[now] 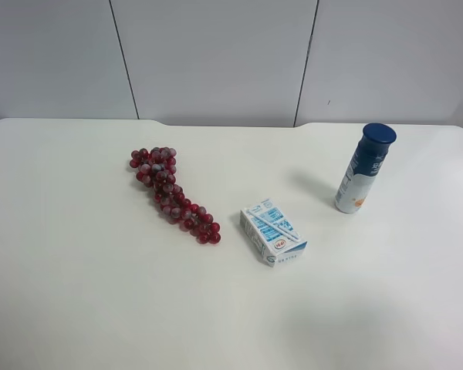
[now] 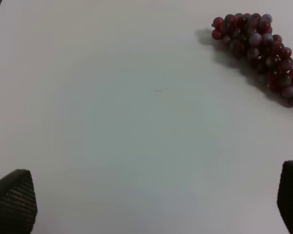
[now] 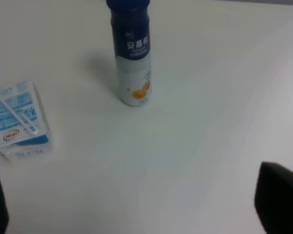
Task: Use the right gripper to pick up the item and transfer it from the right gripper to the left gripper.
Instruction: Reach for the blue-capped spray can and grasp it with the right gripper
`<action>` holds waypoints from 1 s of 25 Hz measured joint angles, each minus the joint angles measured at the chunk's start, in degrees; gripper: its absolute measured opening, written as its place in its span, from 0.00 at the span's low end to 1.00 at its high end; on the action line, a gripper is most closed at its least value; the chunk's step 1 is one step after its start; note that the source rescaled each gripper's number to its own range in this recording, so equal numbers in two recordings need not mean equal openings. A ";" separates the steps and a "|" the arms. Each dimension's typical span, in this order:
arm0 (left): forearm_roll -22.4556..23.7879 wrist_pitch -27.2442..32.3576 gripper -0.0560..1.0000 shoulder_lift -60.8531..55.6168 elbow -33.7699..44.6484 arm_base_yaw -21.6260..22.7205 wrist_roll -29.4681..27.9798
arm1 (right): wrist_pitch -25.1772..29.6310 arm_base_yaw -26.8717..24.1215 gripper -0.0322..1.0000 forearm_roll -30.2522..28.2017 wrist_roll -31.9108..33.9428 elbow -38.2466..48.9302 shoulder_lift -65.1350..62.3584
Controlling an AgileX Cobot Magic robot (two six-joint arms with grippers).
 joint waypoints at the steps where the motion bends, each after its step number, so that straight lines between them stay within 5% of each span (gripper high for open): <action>1: 0.00 0.00 1.00 0.00 0.00 0.00 0.00 | 0.00 0.00 1.00 0.00 0.00 0.00 0.00; 25: 0.00 0.00 1.00 0.00 0.00 0.00 0.00 | 0.00 0.00 1.00 0.00 0.00 0.00 0.00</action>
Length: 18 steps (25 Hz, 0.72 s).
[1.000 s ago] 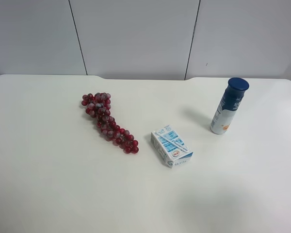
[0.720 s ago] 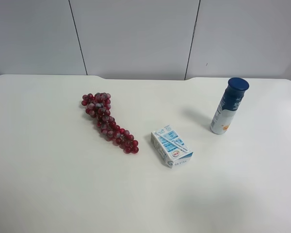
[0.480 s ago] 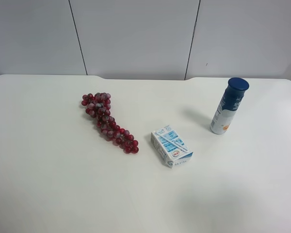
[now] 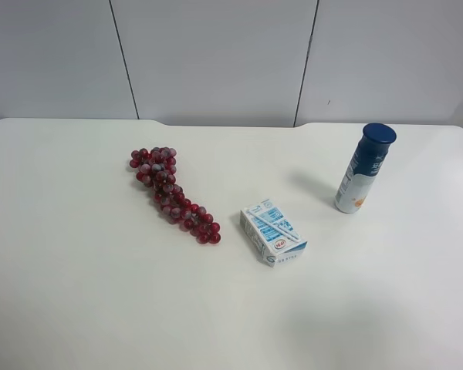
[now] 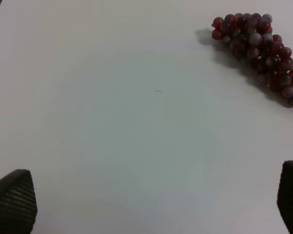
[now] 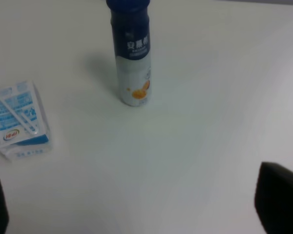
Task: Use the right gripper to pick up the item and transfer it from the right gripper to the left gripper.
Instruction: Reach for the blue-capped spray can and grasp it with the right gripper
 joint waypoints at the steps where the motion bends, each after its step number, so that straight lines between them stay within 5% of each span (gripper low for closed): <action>1: 0.00 0.00 1.00 0.00 0.00 0.00 0.00 | 0.00 0.00 1.00 0.00 0.00 0.00 0.00; 18: -0.06 0.00 1.00 0.00 0.00 0.00 0.00 | 0.00 0.00 1.00 0.00 0.00 0.00 0.00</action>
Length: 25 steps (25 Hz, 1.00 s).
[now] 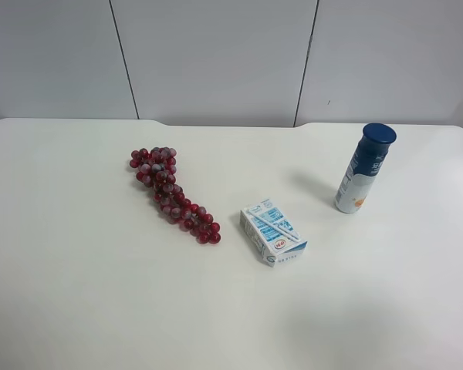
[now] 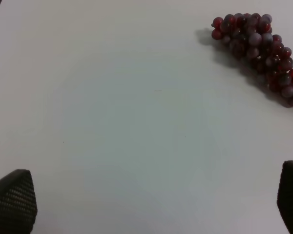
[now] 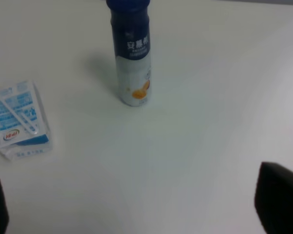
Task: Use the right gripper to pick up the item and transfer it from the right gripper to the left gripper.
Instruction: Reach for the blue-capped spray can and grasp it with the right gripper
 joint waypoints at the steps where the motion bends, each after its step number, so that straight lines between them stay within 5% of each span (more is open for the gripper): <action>1: 0.00 0.00 1.00 0.00 0.00 0.00 0.00 | 0.00 0.00 1.00 0.00 0.06 0.00 0.36; 25: 0.00 0.00 1.00 0.00 0.00 0.00 0.00 | 3.65 0.00 1.00 -1.71 2.49 -39.08 68.51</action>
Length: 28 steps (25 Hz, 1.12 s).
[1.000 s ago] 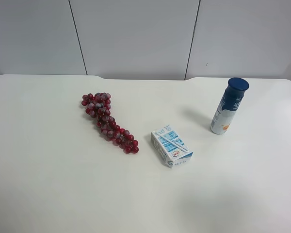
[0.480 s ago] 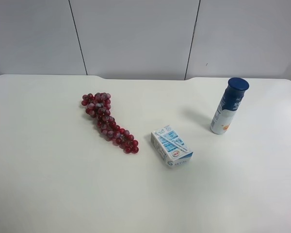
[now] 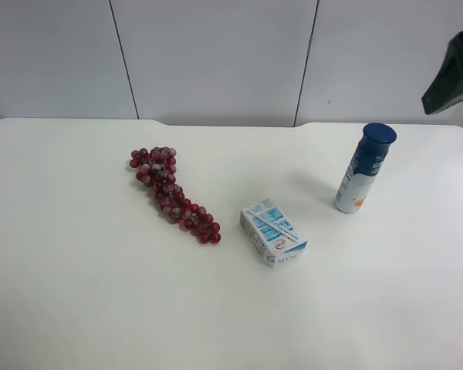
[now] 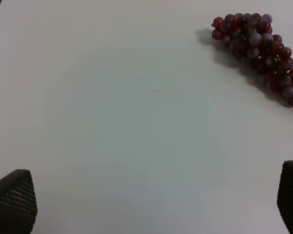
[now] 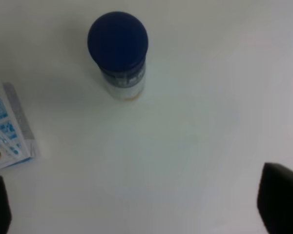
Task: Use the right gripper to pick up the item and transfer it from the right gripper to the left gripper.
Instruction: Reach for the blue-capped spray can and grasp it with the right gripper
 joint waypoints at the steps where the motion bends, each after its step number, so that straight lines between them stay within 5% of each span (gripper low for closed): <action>1: 0.00 0.00 1.00 0.00 0.00 0.00 0.00 | 0.61 0.00 1.00 0.00 0.00 -1.39 2.64; 12: 0.00 0.00 1.00 0.00 0.00 0.00 0.00 | 1.54 0.00 1.00 0.00 0.00 -8.64 19.76; 28: 0.00 0.00 1.00 0.00 0.00 0.00 0.00 | -6.89 0.00 1.00 0.00 0.00 -8.82 29.72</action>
